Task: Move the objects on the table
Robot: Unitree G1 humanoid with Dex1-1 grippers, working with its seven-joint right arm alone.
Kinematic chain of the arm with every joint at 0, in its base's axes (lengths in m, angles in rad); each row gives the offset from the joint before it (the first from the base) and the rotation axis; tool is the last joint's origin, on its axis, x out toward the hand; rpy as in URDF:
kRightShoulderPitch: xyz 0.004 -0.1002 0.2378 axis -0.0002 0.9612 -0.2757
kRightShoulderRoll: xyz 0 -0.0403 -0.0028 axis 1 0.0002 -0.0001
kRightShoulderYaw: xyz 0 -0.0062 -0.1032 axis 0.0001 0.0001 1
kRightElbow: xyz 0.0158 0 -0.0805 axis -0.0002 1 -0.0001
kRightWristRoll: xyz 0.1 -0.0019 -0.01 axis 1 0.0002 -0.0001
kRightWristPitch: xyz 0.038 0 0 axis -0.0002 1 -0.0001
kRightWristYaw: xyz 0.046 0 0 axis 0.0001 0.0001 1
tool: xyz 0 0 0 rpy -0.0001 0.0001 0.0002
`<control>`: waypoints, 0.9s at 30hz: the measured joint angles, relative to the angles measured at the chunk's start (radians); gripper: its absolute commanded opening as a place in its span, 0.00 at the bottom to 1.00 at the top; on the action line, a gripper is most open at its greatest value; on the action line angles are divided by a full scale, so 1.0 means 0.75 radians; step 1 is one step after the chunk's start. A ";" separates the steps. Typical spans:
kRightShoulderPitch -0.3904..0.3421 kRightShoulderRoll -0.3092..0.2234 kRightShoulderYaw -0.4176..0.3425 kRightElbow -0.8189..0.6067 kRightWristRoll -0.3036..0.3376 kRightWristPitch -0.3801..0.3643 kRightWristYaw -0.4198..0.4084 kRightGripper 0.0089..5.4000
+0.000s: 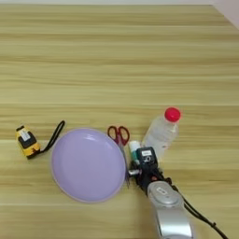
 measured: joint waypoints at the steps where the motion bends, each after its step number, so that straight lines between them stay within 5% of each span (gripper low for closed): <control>1: 0.000 0.000 0.001 0.001 -0.001 -0.001 0.000 0.31; 7: 0.000 0.000 0.007 0.002 -0.006 -0.006 0.000 0.31; 27: 0.000 0.000 0.012 -0.031 -0.007 -0.006 0.000 0.70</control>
